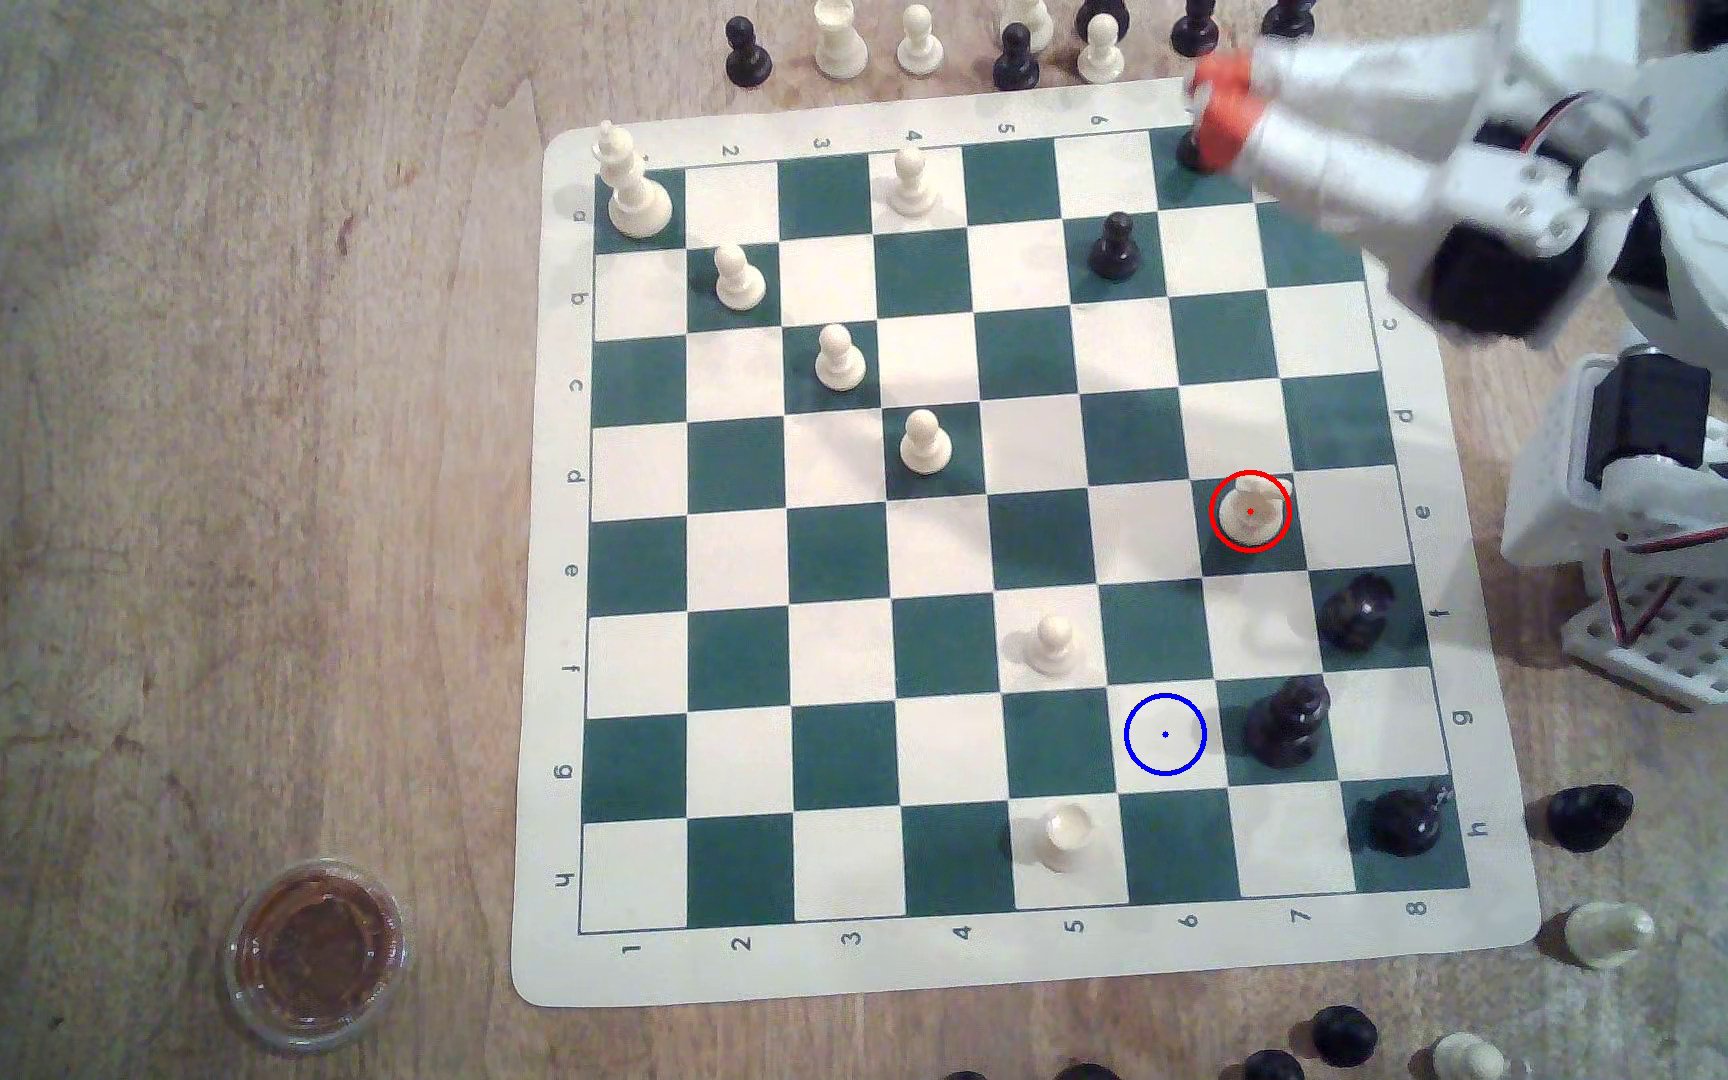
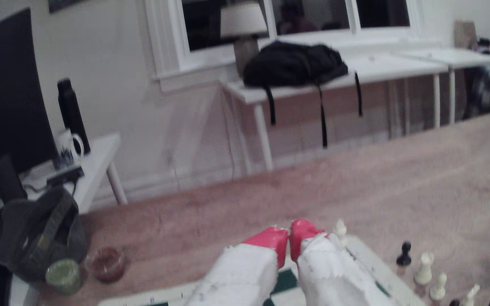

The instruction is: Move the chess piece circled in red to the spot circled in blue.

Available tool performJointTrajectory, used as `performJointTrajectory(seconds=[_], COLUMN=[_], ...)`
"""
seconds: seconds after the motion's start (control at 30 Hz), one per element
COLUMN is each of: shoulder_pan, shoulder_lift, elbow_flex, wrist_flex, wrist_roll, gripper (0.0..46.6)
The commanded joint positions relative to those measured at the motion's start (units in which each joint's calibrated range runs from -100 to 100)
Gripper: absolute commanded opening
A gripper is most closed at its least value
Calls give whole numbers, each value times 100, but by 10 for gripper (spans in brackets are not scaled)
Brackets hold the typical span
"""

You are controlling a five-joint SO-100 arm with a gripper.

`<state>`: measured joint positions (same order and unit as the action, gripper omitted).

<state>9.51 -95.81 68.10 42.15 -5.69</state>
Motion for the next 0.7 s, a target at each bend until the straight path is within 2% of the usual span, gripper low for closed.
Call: performJointTrajectory(seconds=[0.0,0.1,0.23,0.5,0.67], shoulder_pan=[7,202,179,-118,-392], shoulder_lift=[14,14,107,854,1262], elbow_flex=[-654,-726,-618,-590,-590], wrist_flex=[1354,2320,3344,3983,4057], wrist_roll=[-259,-127,-166,-220,-337], gripper=[36,73,72,97,128])
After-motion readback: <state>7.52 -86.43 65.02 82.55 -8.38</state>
